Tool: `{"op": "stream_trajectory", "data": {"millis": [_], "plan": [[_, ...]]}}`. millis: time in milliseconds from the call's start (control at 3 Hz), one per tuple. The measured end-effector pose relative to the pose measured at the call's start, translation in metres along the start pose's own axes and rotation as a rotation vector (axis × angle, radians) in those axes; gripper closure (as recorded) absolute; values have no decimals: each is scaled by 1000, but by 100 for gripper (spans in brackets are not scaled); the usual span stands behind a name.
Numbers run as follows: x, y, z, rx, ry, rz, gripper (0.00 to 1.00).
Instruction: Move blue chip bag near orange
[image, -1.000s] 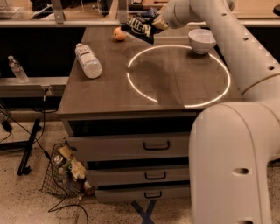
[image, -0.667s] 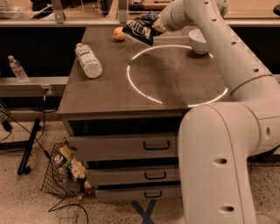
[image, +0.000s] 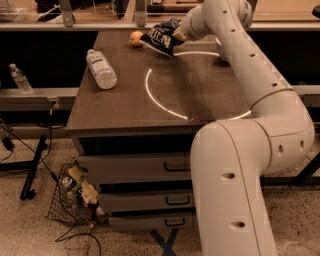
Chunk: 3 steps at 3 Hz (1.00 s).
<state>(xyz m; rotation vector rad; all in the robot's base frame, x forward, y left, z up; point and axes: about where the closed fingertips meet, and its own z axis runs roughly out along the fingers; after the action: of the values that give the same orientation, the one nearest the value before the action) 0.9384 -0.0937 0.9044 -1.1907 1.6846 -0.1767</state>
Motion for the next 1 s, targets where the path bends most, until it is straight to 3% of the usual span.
{"op": "stream_trajectory", "data": {"millis": [333, 1000], "plan": [[14, 4, 5, -16, 28, 12, 77], [15, 12, 12, -45, 25, 20, 30]]}}
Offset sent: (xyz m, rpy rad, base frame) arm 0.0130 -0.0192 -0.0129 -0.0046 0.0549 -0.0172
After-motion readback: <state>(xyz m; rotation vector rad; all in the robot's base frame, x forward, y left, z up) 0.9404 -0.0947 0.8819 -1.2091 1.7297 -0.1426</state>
